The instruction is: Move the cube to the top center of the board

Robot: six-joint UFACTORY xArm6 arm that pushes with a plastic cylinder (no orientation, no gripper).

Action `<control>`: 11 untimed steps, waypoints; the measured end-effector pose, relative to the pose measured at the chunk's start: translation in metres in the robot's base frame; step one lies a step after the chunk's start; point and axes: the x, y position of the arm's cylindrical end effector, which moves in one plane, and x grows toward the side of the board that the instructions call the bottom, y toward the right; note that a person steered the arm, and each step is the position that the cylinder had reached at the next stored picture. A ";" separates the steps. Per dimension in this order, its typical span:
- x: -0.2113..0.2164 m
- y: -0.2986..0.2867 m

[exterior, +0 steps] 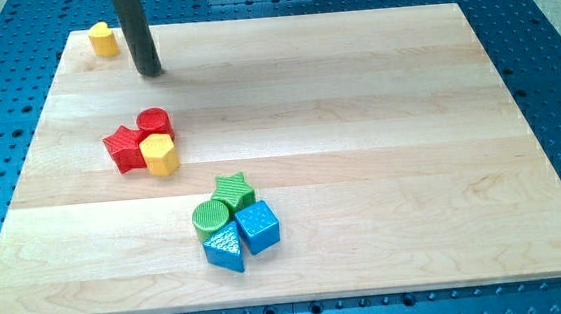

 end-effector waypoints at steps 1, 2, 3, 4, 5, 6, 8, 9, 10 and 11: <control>0.034 -0.026; 0.034 -0.026; 0.037 -0.026; 0.050 -0.027; 0.078 -0.032; 0.078 -0.031; 0.106 -0.050; 0.174 -0.081; 0.284 -0.072; 0.318 0.022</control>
